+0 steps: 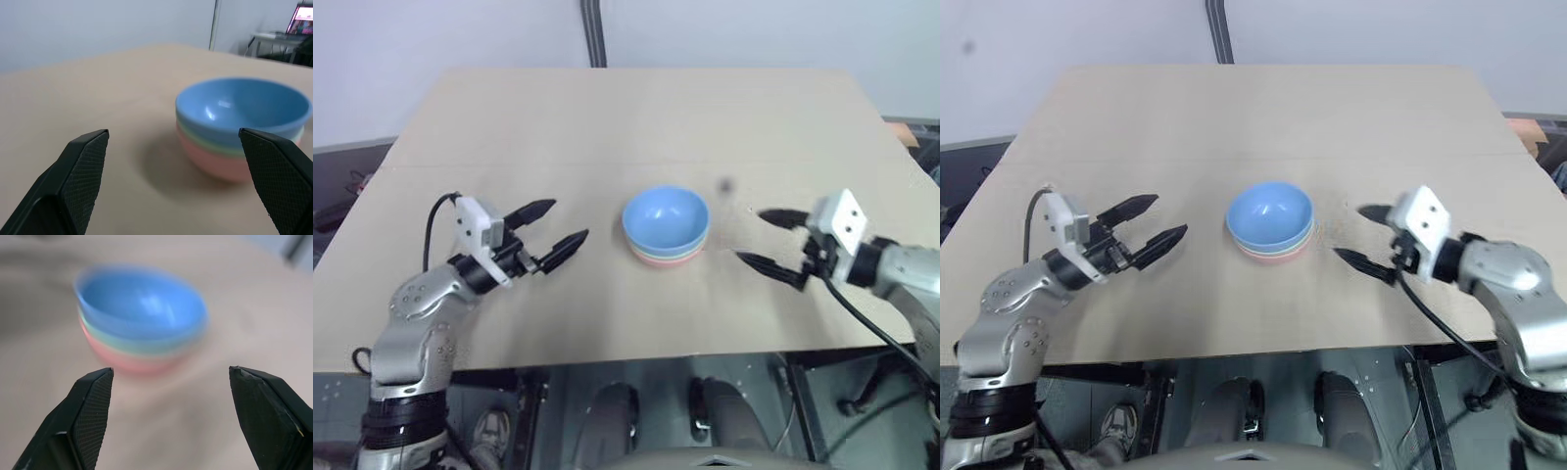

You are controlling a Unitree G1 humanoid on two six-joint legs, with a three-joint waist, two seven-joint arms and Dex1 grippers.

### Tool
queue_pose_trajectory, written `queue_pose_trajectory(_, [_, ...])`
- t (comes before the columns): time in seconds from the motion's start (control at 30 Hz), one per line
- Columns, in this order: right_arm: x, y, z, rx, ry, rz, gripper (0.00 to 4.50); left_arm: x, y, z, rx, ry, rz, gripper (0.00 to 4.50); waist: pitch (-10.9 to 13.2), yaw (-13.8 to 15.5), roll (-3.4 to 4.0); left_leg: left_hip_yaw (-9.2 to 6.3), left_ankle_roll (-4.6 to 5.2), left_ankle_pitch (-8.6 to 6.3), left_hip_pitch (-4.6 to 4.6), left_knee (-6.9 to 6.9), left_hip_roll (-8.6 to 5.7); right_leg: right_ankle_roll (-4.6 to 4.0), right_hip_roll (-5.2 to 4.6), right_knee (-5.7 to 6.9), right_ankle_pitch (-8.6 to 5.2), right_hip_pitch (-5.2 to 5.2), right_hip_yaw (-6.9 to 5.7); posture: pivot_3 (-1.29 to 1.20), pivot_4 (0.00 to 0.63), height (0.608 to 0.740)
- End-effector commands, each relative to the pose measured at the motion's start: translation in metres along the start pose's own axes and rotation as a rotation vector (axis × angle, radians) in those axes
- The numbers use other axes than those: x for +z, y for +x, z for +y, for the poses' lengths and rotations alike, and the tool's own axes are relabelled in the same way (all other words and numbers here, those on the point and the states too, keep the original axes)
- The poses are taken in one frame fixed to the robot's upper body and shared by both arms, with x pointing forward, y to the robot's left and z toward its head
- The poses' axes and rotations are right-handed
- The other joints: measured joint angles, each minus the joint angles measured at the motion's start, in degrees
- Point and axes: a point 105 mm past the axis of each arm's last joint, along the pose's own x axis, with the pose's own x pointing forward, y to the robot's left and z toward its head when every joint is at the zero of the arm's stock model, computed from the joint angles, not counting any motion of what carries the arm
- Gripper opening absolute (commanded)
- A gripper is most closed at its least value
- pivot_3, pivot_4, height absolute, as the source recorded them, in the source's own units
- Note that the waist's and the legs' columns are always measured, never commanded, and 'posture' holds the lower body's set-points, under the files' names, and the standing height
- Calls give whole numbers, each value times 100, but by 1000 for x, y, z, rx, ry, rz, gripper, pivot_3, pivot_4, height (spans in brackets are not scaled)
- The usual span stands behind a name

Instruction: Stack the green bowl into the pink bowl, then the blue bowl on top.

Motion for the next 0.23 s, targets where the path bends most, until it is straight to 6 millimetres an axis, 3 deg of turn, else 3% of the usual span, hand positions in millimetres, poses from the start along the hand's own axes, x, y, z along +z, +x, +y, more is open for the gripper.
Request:
queue_pose_trajectory(0.03, [2,-36,-7,-57,-43,6,3931,10,-22,-2,-26,25,43,4500,0,-22,0,2,0,0,3,0,0,7,0,0,-13,1,2,0,150,740])
queue_pose_trajectory(0.23, [-10,-62,-12,-123,-24,47,3931,6,-50,0,-45,27,138,4500,-1,-59,-1,7,0,0,22,1,15,4,8,4,-18,6,5,0,150,740])
